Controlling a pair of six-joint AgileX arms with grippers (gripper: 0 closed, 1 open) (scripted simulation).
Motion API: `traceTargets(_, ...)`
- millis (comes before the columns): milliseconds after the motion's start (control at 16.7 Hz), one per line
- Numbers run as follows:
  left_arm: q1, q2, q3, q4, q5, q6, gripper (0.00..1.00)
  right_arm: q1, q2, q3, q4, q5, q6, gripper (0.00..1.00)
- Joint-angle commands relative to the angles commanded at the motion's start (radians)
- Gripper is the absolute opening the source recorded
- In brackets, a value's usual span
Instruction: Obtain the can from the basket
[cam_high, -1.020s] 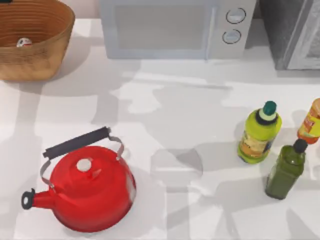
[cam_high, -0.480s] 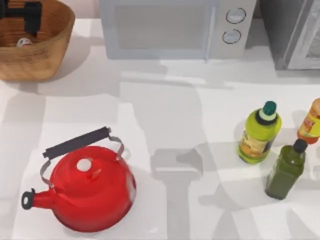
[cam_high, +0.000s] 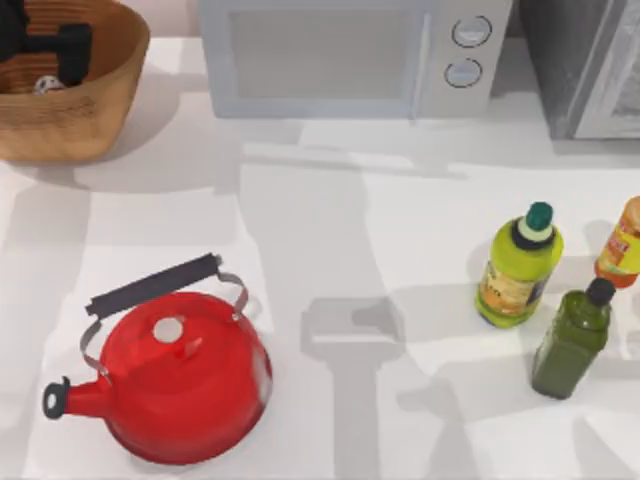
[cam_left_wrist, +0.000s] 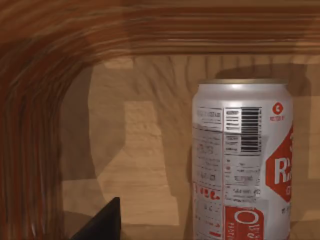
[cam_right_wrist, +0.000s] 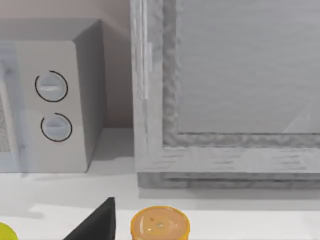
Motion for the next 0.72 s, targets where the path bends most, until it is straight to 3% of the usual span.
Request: traceTargets(720,-0.009,0.114,-0.010,0.125,-0.001,-0.008,1.00,0.000,0.000,0.000,0.000,0.000,0.000,1.00)
